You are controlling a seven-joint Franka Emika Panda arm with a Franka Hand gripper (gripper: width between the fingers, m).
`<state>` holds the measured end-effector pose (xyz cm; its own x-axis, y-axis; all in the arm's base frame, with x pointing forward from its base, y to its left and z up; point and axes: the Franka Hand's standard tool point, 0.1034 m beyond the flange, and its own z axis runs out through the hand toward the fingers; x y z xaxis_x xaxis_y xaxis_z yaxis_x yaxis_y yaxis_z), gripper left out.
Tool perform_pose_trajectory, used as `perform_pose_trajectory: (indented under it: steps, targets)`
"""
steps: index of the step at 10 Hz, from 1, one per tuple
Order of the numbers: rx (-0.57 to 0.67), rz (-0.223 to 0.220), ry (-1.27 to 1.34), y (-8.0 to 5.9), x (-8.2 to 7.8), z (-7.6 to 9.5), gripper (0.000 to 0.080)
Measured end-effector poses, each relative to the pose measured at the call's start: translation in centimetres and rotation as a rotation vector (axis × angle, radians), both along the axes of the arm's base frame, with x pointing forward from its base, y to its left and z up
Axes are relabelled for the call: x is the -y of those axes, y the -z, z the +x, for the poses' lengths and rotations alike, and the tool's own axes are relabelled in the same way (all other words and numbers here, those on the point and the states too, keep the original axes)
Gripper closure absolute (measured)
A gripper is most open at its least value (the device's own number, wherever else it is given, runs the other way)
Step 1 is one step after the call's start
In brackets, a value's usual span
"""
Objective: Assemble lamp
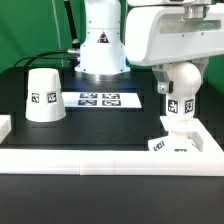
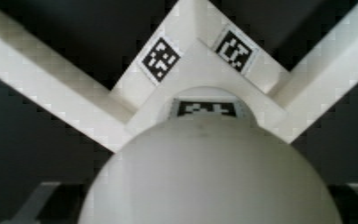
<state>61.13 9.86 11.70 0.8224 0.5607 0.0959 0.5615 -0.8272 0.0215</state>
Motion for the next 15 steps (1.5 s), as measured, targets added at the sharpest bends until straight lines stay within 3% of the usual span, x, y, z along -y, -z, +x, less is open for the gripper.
perform_pose_trajectory:
  steps: [15]
  targets:
    - [-0.075,0.128,1.267,0.36,0.19,-0.38,0.0220]
